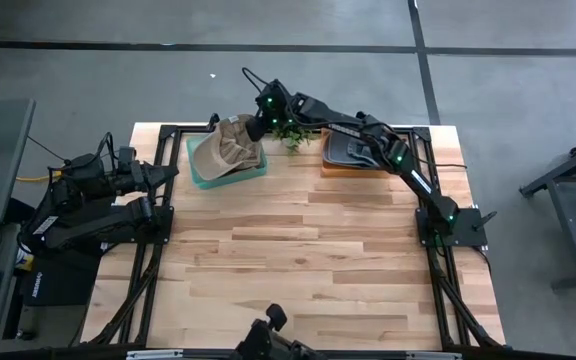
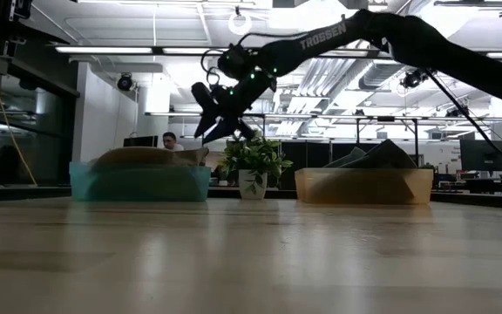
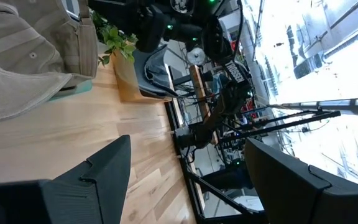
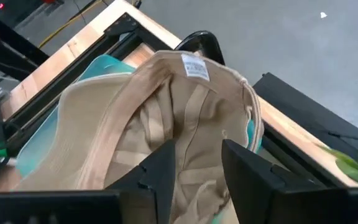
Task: Pick & Place hat
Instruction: Put the brown cap into the blue bin
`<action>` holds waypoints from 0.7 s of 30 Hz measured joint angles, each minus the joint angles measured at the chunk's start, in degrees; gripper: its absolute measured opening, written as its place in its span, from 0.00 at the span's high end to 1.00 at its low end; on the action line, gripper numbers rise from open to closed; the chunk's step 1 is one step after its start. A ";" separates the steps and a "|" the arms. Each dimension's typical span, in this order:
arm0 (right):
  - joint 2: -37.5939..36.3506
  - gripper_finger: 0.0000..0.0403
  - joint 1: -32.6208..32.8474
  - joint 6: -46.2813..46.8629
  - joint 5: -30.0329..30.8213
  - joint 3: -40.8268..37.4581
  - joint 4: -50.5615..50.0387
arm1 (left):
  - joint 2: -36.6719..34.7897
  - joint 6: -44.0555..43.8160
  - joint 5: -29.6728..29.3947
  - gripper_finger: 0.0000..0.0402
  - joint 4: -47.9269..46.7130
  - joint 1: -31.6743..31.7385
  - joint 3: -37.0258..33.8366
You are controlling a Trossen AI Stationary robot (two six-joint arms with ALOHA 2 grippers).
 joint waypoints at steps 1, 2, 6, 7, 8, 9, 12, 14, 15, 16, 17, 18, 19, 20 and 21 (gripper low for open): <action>-0.46 0.69 0.23 -0.22 0.08 -0.05 -0.63 | 0.00 -0.01 0.00 0.31 -0.02 0.00 0.00; -1.28 0.69 0.57 -0.77 0.75 -0.06 -1.36 | 0.00 0.01 0.00 0.31 -0.05 0.00 0.00; -5.40 0.68 2.57 -3.55 5.09 0.01 -5.86 | 0.00 0.10 0.02 0.31 -0.17 0.00 0.00; -6.65 0.67 3.17 -3.36 6.31 0.03 -7.81 | 0.00 0.10 0.02 0.31 -0.17 0.00 0.00; -7.54 0.66 3.83 -2.19 7.61 0.04 -9.82 | 0.00 0.10 0.02 0.31 -0.17 0.00 0.00; -8.48 0.65 4.55 -0.62 9.13 0.08 -12.02 | 0.00 0.10 0.04 0.31 -0.17 0.01 0.00; -9.61 0.61 7.24 6.47 12.91 0.14 -17.98 | 0.00 0.10 0.04 0.31 -0.17 0.00 0.00; -9.39 0.58 9.15 11.18 13.67 -0.01 -19.89 | 0.00 0.10 0.07 0.31 -0.17 0.00 0.00; -8.76 0.55 10.17 12.87 13.50 -0.41 -19.48 | 0.00 0.09 0.07 0.31 -0.17 0.00 0.00; -8.36 0.53 10.98 14.41 13.47 -0.82 -18.29 | 0.00 0.10 0.07 0.31 -0.17 0.02 0.00; -8.07 0.51 11.65 16.00 13.11 -1.39 -17.53 | 0.00 0.07 0.11 0.31 -0.17 0.00 0.00; -8.05 0.49 12.07 17.56 12.87 -2.37 -16.45 | 0.00 0.10 0.11 0.31 -0.17 0.00 0.00; -8.05 0.47 12.27 19.04 13.42 -3.38 -14.71 | 0.00 0.09 0.13 0.31 -0.17 0.00 0.00; -8.13 0.45 12.25 20.52 13.86 -4.26 -13.06 | 0.00 0.10 0.25 0.31 -0.17 0.00 0.00; -8.17 0.44 12.10 22.00 14.33 -4.74 -12.83 | 0.00 0.09 0.39 0.31 -0.17 0.00 0.00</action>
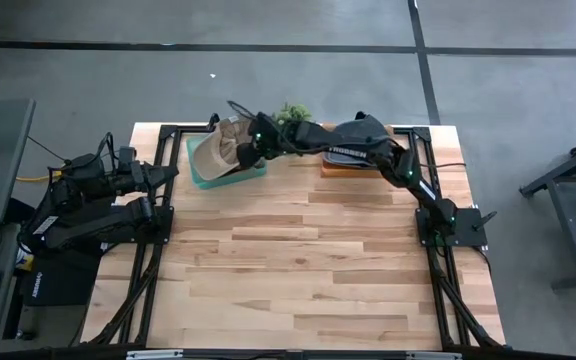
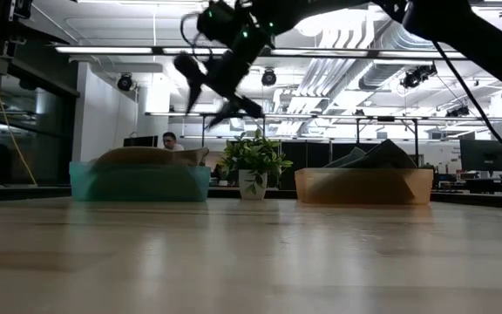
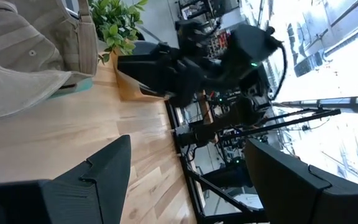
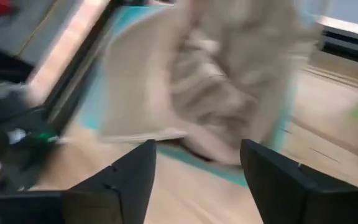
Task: Pick & Place hat
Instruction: Put the brown cap into the blue bin
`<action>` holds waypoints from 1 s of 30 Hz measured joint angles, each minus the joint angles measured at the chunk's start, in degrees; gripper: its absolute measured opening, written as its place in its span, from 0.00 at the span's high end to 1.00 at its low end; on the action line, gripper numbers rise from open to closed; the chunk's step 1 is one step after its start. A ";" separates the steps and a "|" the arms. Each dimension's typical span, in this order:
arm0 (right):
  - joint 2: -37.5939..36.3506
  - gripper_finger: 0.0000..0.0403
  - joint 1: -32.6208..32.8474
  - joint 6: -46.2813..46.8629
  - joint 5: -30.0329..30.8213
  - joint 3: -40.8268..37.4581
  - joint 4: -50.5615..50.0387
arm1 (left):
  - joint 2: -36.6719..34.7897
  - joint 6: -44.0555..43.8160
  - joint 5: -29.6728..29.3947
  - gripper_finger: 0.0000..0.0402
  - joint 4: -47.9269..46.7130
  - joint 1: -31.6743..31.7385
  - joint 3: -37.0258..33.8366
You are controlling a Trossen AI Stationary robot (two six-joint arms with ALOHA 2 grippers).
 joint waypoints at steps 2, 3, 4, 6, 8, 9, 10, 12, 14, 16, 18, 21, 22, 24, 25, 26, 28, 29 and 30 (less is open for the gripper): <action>-0.06 0.41 -0.39 2.97 0.50 -1.31 -1.32 | 0.00 -0.01 0.43 0.31 0.00 0.00 0.00; -0.06 0.40 -0.58 4.55 0.49 -2.55 -0.60 | 0.00 0.00 0.97 0.31 0.00 0.02 0.00; -0.06 0.38 -0.72 5.83 0.66 -3.93 0.40 | 0.00 0.00 1.15 0.31 0.00 0.02 0.00; -0.06 0.36 -1.09 6.84 0.29 -5.91 0.64 | 0.00 0.00 1.84 0.31 -0.04 0.02 0.00; -0.05 0.35 -1.42 6.94 -0.73 -7.54 3.57 | 0.00 0.00 2.31 0.31 -0.35 0.02 0.00; -0.14 0.35 -1.51 6.97 -1.26 -8.62 5.74 | 0.00 0.00 2.34 0.31 -0.83 0.02 0.00; -0.16 0.34 -1.64 6.95 -1.88 -9.60 7.54 | 0.00 0.00 2.35 0.31 -1.33 0.02 -0.01; -0.12 0.34 -1.88 6.95 -2.68 -11.27 10.39 | 0.00 -0.02 2.37 0.31 -1.60 0.02 -0.02; -0.08 0.34 -2.01 6.95 -3.42 -12.30 13.75 | 0.00 -0.02 2.64 0.31 -1.82 0.02 -0.02; -0.08 0.34 -2.08 6.89 -3.27 -12.43 15.35 | 0.00 -0.04 2.80 0.31 -1.79 0.02 -0.02; -0.10 0.34 -2.14 6.74 -2.50 -12.47 15.27 | 0.00 -0.04 2.78 0.31 -1.81 0.02 -0.02; -0.10 0.35 -2.35 5.98 -1.26 -12.52 15.00 | 0.00 -0.04 2.80 0.31 -2.19 0.02 -0.02; -0.10 0.35 -2.44 5.88 -1.25 -12.52 15.07 | 0.00 -0.04 2.78 0.31 -2.39 0.02 -0.02; -0.10 0.36 -2.63 5.75 -1.22 -12.52 15.14 | 0.00 -0.04 2.78 0.31 -2.74 0.02 -0.02; -0.10 0.37 -2.71 5.69 -1.07 -12.52 14.99 | 0.00 -0.04 2.78 0.31 -2.80 0.02 -0.02; -0.10 0.38 -2.75 5.66 -0.92 -12.52 14.96 | 0.00 -0.04 2.78 0.31 -2.81 0.02 -0.02; -0.10 0.42 -2.77 5.31 -0.71 -12.51 15.09 | 0.00 -0.04 2.78 0.31 -2.82 0.02 -0.02; -0.10 0.44 -2.79 4.93 -0.68 -12.52 15.20 | 0.00 -0.02 2.78 0.31 -2.82 0.02 -0.02; -0.10 0.47 -2.82 4.70 -0.70 -12.52 15.28 | 0.00 -0.03 2.78 0.31 -2.83 0.02 -0.02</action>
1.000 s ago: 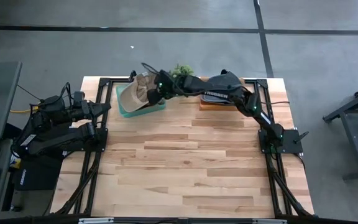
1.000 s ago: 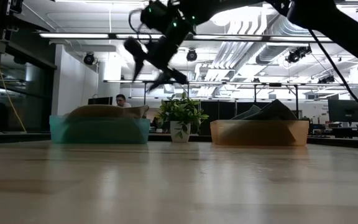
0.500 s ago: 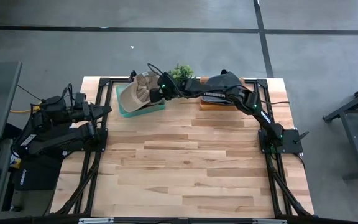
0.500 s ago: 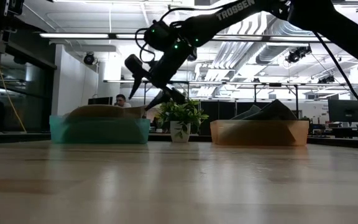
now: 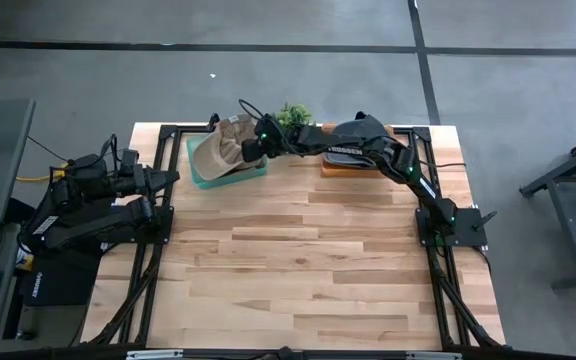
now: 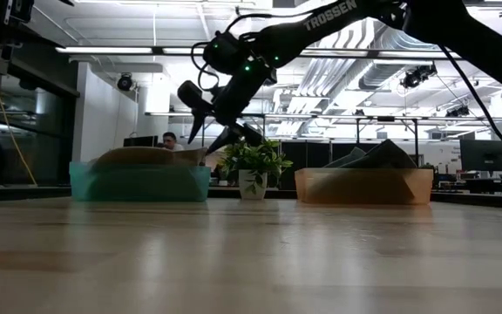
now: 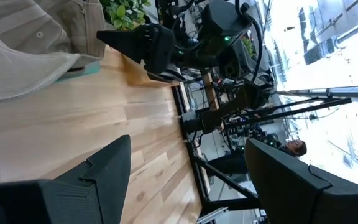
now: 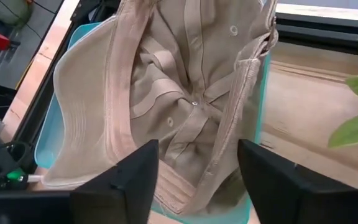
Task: Pick & Place hat
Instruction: Put the brown cap into the blue bin
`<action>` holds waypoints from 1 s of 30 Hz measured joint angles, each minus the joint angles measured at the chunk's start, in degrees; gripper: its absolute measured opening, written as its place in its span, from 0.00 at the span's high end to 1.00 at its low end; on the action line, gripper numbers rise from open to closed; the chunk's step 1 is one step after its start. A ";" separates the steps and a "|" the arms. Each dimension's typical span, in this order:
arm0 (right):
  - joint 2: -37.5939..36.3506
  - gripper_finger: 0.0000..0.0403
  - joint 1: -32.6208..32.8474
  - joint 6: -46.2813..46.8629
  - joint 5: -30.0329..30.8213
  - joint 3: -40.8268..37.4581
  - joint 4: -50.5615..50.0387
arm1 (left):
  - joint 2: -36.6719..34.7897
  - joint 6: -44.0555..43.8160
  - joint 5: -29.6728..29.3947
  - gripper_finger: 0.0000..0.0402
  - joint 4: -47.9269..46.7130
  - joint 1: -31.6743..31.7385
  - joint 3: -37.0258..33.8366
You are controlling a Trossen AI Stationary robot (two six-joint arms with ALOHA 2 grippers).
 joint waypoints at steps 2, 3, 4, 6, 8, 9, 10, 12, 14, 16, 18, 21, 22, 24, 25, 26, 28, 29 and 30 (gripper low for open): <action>0.00 0.53 0.00 -0.37 -0.15 0.00 0.08 | 0.00 0.01 0.00 0.31 -0.04 0.00 0.00; 0.00 0.57 0.00 -0.56 -0.15 0.00 0.19 | 0.00 0.01 -0.01 0.31 -0.11 0.00 0.00; 0.00 0.61 0.00 -0.89 -0.13 0.00 0.27 | 0.00 0.00 0.00 0.31 -0.17 0.00 0.00; 0.00 0.68 0.00 -1.59 -0.16 0.00 0.35 | 0.00 -0.01 0.00 0.31 -0.17 0.00 0.00; 0.00 0.76 0.00 -2.01 -0.17 0.00 0.49 | 0.00 -0.01 -0.01 0.31 -0.19 0.00 0.00; 0.00 0.79 0.00 -2.17 -0.16 0.00 0.59 | 0.00 0.00 -0.01 0.31 -0.19 0.00 0.00; 0.00 0.83 0.00 -2.57 -0.17 0.00 0.63 | 0.00 0.01 0.00 0.31 -0.19 0.00 0.00; 0.00 0.89 0.00 -2.93 -0.17 0.01 0.63 | 0.00 0.00 -0.01 0.31 -0.19 0.00 0.00; 0.00 0.96 0.00 -3.01 -0.31 0.00 0.68 | 0.00 -0.01 0.00 0.31 -0.18 0.00 0.00; 0.00 0.98 0.00 -4.23 -1.28 0.00 1.72 | 0.00 -0.01 0.00 0.31 -0.19 0.00 0.00; 0.00 0.97 0.00 -5.34 -2.64 0.00 3.70 | 0.00 -0.01 -0.02 0.31 -0.19 0.00 0.00; 0.00 0.97 0.02 -5.54 -4.32 0.00 6.00 | 0.00 -0.01 -0.01 0.31 -0.19 0.00 0.00; 0.00 0.97 0.02 -5.56 -4.94 0.00 6.28 | 0.00 -0.01 0.00 0.31 -0.19 0.00 0.00; 0.00 0.99 0.02 -5.82 -5.78 0.00 6.09 | 0.00 -0.01 0.00 0.31 -0.19 0.00 0.00; 0.00 0.99 0.02 -6.27 -6.10 0.00 5.91 | 0.00 -0.01 0.00 0.31 -0.19 0.00 0.00; 0.00 0.99 0.02 -6.64 -6.31 0.00 5.56 | 0.00 -0.01 0.00 0.31 -0.19 0.00 0.00; 0.00 0.98 0.01 -7.27 -7.65 0.00 5.18 | 0.00 -0.01 -0.01 0.31 -0.18 0.00 0.00; 0.00 0.99 0.00 -7.78 -8.58 0.01 5.19 | 0.00 -0.01 -0.01 0.31 -0.19 0.00 0.00; 0.00 0.99 0.01 -8.38 -9.46 0.00 5.19 | 0.00 -0.01 -0.02 0.31 -0.19 0.00 0.00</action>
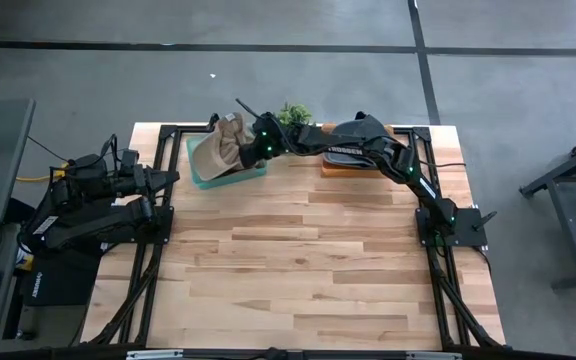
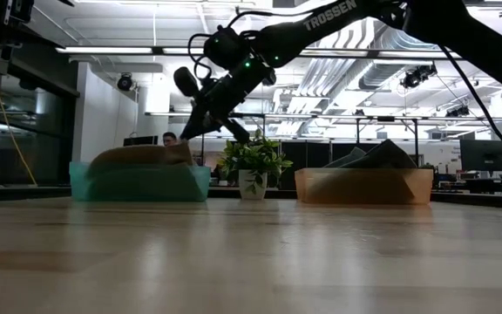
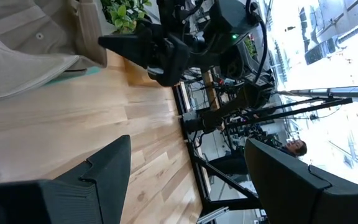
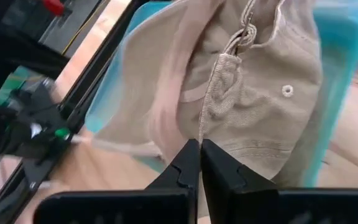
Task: Pick & Place hat
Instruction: Put the brown cap into the blue bin
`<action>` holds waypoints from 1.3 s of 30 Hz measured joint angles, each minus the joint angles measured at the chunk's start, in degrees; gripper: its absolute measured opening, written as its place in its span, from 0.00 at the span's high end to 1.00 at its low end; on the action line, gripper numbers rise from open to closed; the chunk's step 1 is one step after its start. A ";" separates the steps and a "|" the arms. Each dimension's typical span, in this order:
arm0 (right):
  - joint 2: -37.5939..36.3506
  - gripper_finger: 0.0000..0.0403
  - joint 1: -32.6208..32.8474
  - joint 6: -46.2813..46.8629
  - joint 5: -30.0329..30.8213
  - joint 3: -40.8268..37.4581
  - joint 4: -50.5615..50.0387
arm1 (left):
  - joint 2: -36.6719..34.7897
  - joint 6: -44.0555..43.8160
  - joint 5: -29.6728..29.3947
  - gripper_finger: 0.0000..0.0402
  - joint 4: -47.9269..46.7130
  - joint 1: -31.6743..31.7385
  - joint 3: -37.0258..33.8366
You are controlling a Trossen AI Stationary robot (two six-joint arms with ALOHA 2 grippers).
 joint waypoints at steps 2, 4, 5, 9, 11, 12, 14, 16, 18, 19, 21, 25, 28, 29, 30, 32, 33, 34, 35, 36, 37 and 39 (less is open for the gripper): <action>0.00 0.99 0.01 -0.90 -1.39 0.00 0.00 | 0.00 0.00 0.00 0.31 0.00 0.00 0.00; 0.00 0.99 0.01 -1.23 -2.24 0.00 -0.35 | 0.00 -0.02 0.00 0.31 0.00 0.00 0.00; 0.00 0.99 0.01 -1.63 -2.59 0.00 -0.61 | 0.00 -0.02 0.00 0.31 0.00 0.00 0.00; 0.00 0.99 0.01 -3.55 -2.24 0.00 -1.22 | 0.00 -0.01 -0.01 0.31 0.01 0.00 0.00; 0.00 1.00 0.01 -4.99 -2.19 0.00 -1.26 | 0.00 -0.02 -0.02 0.31 0.00 0.00 0.00; 0.00 1.00 0.01 -6.19 -2.19 0.00 -1.28 | 0.00 -0.02 -0.02 0.31 0.01 -0.01 0.00; 0.00 1.00 0.01 -8.91 -2.21 0.00 -1.55 | 0.00 -0.02 -0.03 0.31 0.01 0.00 0.00; 0.28 1.00 0.01 -11.58 -2.24 0.00 -1.69 | 0.00 -0.04 -0.04 0.31 0.02 0.00 0.00; 0.83 1.00 0.01 -13.41 -3.31 0.00 -1.42 | 0.00 -0.31 -0.04 0.31 0.02 0.00 0.00; 1.36 1.00 0.01 -14.00 -4.15 0.00 -1.31 | 0.00 -0.35 -0.06 0.31 0.02 0.00 0.00; 2.45 1.00 0.05 -15.04 -6.00 0.00 -0.66 | 0.00 -0.35 -0.15 0.31 0.02 0.00 0.00; 4.20 1.00 0.43 -16.88 -5.24 0.00 -0.41 | 0.00 -0.37 -0.22 0.31 0.02 0.00 0.00; 4.20 0.99 0.43 -18.27 -3.89 0.00 -0.27 | 0.00 -0.39 -0.22 0.31 0.02 -0.01 0.00; 4.20 0.99 0.43 -18.76 -2.94 0.00 0.01 | 0.00 -0.39 -0.22 0.31 0.02 -0.01 0.00; 4.20 0.99 0.43 -19.24 -2.50 0.00 0.47 | 0.00 -0.39 -0.22 0.31 0.02 0.00 0.00; 4.20 0.99 0.39 -19.93 -2.57 -0.04 2.36 | 0.00 -0.44 -0.22 0.31 0.02 0.00 0.00; 4.20 1.00 0.36 -20.19 -2.54 -0.04 3.19 | 0.00 -0.56 -0.24 0.31 0.02 0.00 0.00; 4.22 1.00 0.37 -20.52 -1.89 -0.04 3.45 | 0.00 -0.61 -0.24 0.31 0.02 0.00 0.00; 4.50 1.00 0.38 -20.75 -0.80 -0.02 3.57 | 0.00 -0.61 -0.24 0.31 0.02 0.00 0.00; 4.68 1.00 0.38 -20.94 -0.32 0.00 3.52 | 0.00 -0.63 -0.24 0.31 0.02 0.00 0.00; 4.88 1.00 0.36 -21.16 -0.14 -0.02 3.34 | 0.00 -0.63 -0.26 0.31 0.02 0.00 0.00; 5.54 1.00 0.38 -21.49 -0.03 -0.04 4.07 | 0.00 -0.70 -0.60 0.31 0.02 -0.01 0.00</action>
